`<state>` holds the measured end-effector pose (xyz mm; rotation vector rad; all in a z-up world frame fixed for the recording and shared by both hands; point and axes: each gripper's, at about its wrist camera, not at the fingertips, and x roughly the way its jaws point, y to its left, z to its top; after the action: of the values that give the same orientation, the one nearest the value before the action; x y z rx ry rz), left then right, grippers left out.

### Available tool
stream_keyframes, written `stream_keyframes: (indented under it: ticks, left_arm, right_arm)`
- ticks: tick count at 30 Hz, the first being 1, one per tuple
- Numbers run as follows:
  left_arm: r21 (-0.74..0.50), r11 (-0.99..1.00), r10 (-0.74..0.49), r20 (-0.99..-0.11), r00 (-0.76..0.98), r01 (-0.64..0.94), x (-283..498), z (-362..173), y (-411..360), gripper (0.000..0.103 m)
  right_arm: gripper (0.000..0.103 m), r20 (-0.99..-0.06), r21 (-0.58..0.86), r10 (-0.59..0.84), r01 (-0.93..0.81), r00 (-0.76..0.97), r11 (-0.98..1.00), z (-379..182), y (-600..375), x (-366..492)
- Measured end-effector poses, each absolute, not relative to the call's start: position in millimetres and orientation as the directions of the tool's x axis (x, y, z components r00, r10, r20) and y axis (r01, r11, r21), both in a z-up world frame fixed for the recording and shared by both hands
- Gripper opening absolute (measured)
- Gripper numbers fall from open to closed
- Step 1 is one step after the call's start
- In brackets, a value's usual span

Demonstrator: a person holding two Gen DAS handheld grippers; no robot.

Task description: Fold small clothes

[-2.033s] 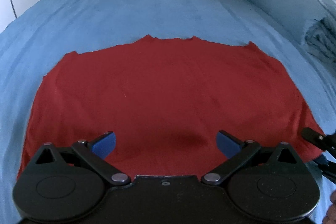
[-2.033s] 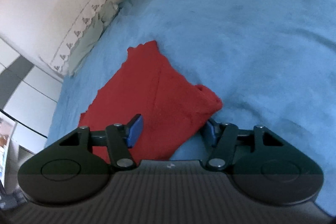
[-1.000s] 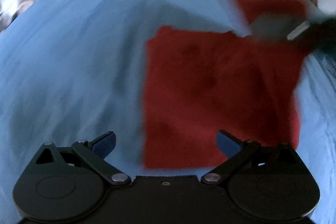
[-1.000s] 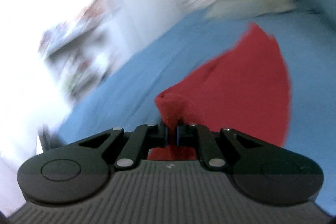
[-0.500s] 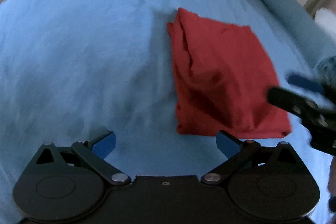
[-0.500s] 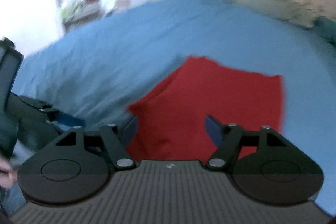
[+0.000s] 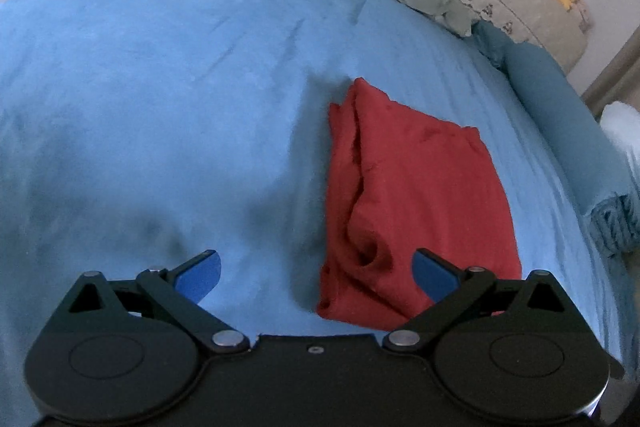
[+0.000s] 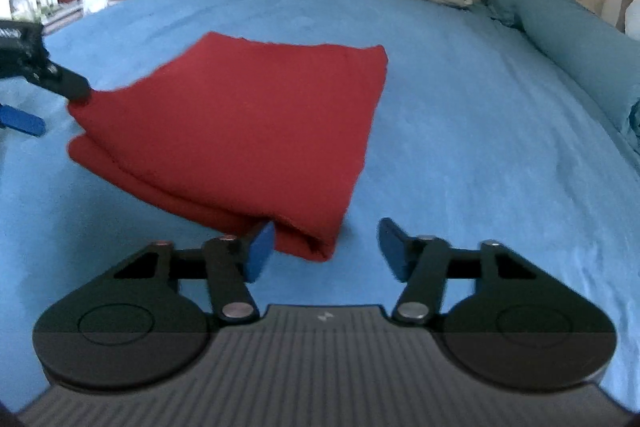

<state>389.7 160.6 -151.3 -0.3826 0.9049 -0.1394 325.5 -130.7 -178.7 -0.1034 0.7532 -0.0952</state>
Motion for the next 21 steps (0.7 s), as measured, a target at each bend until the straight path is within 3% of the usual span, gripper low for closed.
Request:
stream_keyframes:
  ticks: [1, 2, 8, 11, 16, 18, 20, 21]
  left_arm:
    - [-0.364, 0.930, -0.266, -0.745, 0.612, -0.040, 389.1, -151.8, 159.6, 0.103]
    - [-0.350, 0.936, -0.256, -0.750, 0.610, -0.037, 388.2, -152.0, 159.5, 0.103]
    - [-0.301, 0.953, -0.220, -0.768, 0.602, -0.037, 386.2, -155.0, 163.8, 0.103]
    - [-0.190, 0.981, -0.136, -0.818, 0.559, -0.039, 392.6, -169.9, 156.7, 0.103]
    - [-0.025, 0.999, -0.038, -0.812, 0.582, 0.029, 387.6, -173.0, 134.5, 0.103]
    - [-0.028, 0.999, -0.040, -0.814, 0.579, 0.029, 383.9, -167.8, 137.0, 0.103]
    - [-0.063, 0.997, -0.075, -0.799, 0.596, 0.041, 379.5, -153.6, 143.3, 0.103]
    - [-0.084, 0.995, -0.101, -0.780, 0.617, 0.057, 378.9, -141.6, 146.0, 0.103]
  right_arm:
    - [0.038, -0.677, -0.128, -0.129, 0.057, 0.724, 0.990, -180.2, -133.0, 327.3]
    - [0.027, -0.677, -0.110, -0.126, 0.070, 0.725, 0.992, -179.8, -137.0, 329.8]
    - [0.024, -0.697, -0.016, -0.125, 0.159, 0.706, 0.987, -190.8, -164.6, 321.2]
    - [0.024, -0.687, -0.003, -0.110, 0.148, 0.719, 0.989, -189.2, -166.2, 315.7]
    - [0.029, -0.685, 0.041, -0.059, 0.120, 0.727, 0.992, -176.9, -174.8, 300.7]
    - [0.042, -0.684, 0.047, -0.043, 0.102, 0.728, 0.994, -169.7, -178.0, 295.8]
    - [0.082, -0.677, 0.040, -0.047, 0.101, 0.735, 0.994, -159.1, -182.0, 290.2]
    - [0.092, -0.664, 0.036, -0.051, 0.100, 0.746, 0.994, -151.8, -184.4, 288.9]
